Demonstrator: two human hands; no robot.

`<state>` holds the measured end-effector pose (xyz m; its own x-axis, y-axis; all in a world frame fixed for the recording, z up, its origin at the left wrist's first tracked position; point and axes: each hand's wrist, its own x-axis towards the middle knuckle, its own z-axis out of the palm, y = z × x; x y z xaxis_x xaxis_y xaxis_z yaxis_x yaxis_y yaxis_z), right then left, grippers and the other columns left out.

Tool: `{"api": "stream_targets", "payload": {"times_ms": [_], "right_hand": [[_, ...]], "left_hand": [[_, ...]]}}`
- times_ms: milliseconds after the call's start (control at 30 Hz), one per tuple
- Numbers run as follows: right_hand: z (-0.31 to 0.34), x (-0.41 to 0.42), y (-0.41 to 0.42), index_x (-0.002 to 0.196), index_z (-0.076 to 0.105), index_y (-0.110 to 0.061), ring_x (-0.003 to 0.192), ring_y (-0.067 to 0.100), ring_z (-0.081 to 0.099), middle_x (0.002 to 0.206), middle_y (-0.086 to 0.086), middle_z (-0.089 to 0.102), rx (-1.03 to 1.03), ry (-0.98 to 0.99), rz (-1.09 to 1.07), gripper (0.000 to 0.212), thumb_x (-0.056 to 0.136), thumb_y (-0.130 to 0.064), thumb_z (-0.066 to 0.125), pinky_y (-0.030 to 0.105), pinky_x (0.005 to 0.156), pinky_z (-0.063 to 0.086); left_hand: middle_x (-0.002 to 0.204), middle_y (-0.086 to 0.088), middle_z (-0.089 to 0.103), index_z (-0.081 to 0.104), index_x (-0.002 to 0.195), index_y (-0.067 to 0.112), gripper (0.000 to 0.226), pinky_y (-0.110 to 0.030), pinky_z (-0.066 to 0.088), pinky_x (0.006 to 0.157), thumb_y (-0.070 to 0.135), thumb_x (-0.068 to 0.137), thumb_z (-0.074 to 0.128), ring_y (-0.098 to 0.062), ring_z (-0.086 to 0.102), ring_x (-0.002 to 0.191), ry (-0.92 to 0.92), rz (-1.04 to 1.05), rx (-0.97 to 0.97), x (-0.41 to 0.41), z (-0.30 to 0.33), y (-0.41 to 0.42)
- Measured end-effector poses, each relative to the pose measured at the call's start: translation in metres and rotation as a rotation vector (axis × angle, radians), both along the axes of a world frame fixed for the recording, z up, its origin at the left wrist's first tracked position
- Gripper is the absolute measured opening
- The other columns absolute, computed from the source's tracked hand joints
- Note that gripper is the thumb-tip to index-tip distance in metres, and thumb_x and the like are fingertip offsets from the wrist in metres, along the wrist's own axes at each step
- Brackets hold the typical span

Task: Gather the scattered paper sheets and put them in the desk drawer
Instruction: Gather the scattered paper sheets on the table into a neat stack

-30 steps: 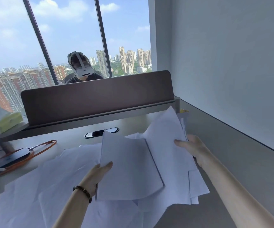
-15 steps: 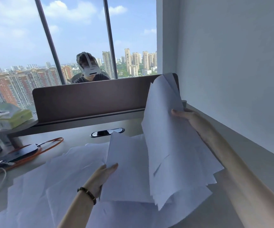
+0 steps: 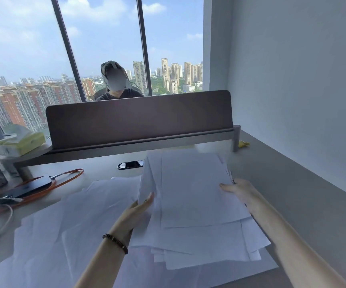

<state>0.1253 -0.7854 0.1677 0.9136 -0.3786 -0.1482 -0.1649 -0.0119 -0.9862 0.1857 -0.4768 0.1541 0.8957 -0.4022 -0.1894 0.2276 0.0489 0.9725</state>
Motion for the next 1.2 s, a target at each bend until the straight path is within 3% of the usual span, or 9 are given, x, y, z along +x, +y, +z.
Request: {"api": "stream_targets", "payload": {"times_ms": [100,200,333,467,633,867,1000,1100,1200], "right_hand": [[-0.019,0.005,0.01,0.112,0.072,-0.003,0.088,0.023,0.077,0.099,0.011,0.078,0.102,0.062,0.008,0.022,0.095,-0.015,0.068,0.036,0.083,0.062],[-0.027,0.005,0.02,0.12,0.07,-0.012,0.111,0.028,0.069,0.115,0.006,0.076,0.108,0.114,0.049,0.027,0.097,-0.025,0.066,0.048,0.109,0.047],[-0.024,0.003,0.024,0.123,0.067,-0.014,0.107,0.026,0.071,0.114,0.004,0.077,0.191,0.1,0.116,0.026,0.098,-0.021,0.064,0.047,0.105,0.05],[-0.018,0.001,0.022,0.126,0.066,-0.013,0.113,0.027,0.07,0.118,0.005,0.076,0.098,-0.045,0.124,0.033,0.095,-0.004,0.064,0.051,0.107,0.049],[0.007,-0.002,0.03,0.123,0.065,-0.023,0.106,0.022,0.073,0.116,0.001,0.076,0.008,-0.267,0.048,0.034,0.094,-0.005,0.065,0.051,0.099,0.055],[0.035,-0.013,0.042,0.13,0.059,-0.024,0.108,0.014,0.073,0.118,-0.007,0.075,-0.038,-0.49,0.034,0.038,0.097,-0.005,0.063,0.037,0.092,0.057],[0.028,-0.021,0.041,0.119,0.064,-0.026,0.111,0.017,0.071,0.116,-0.004,0.076,-0.143,-0.461,0.066,0.027,0.093,-0.027,0.07,0.048,0.099,0.054],[0.021,-0.022,0.038,0.112,0.063,-0.017,0.111,0.025,0.069,0.111,0.003,0.075,-0.226,-0.446,0.055,0.045,0.084,-0.051,0.072,0.059,0.1,0.05],[0.021,-0.023,0.04,0.116,0.063,-0.018,0.113,0.015,0.068,0.115,-0.005,0.074,-0.197,-0.465,0.061,0.033,0.09,-0.038,0.069,0.051,0.103,0.051]], "left_hand": [[0.118,-0.008,0.074,0.065,0.125,0.011,0.064,-0.044,0.05,0.104,0.044,0.074,0.083,-0.025,0.07,0.11,-0.006,-0.031,0.0,-0.003,-0.003,-0.004],[0.112,-0.014,0.075,0.067,0.12,0.005,0.038,-0.037,0.059,0.086,0.021,0.086,0.075,-0.026,0.074,0.099,-0.017,-0.018,0.001,-0.001,-0.007,-0.008],[0.106,-0.018,0.076,0.069,0.114,0.003,0.024,-0.033,0.061,0.066,0.001,0.09,0.064,-0.028,0.076,0.086,-0.016,-0.04,-0.035,-0.005,-0.004,-0.013],[0.114,-0.022,0.073,0.065,0.12,0.001,0.03,-0.047,0.06,0.083,0.001,0.09,0.064,-0.04,0.07,0.103,-0.018,-0.028,-0.024,-0.002,0.0,-0.011],[0.115,-0.025,0.071,0.066,0.116,-0.004,0.04,-0.058,0.051,0.097,0.01,0.08,0.076,-0.043,0.067,0.108,-0.163,0.081,-0.042,0.004,0.016,-0.013],[0.108,-0.014,0.076,0.075,0.105,0.008,0.029,-0.048,0.055,0.093,0.02,0.079,0.072,-0.033,0.071,0.103,-0.393,0.181,-0.143,-0.002,0.036,-0.016],[0.109,-0.013,0.076,0.078,0.103,0.011,0.025,-0.044,0.055,0.092,0.018,0.079,0.077,-0.031,0.072,0.103,-0.375,0.108,-0.144,-0.012,0.031,-0.015],[0.11,-0.011,0.076,0.077,0.105,0.006,0.035,-0.041,0.054,0.094,0.024,0.076,0.084,-0.026,0.071,0.106,-0.379,0.159,-0.176,-0.015,0.032,-0.013],[0.104,-0.012,0.077,0.081,0.093,0.007,0.03,-0.043,0.054,0.095,0.03,0.074,0.084,-0.027,0.073,0.102,-0.367,0.155,-0.168,-0.015,0.037,-0.012]]}}
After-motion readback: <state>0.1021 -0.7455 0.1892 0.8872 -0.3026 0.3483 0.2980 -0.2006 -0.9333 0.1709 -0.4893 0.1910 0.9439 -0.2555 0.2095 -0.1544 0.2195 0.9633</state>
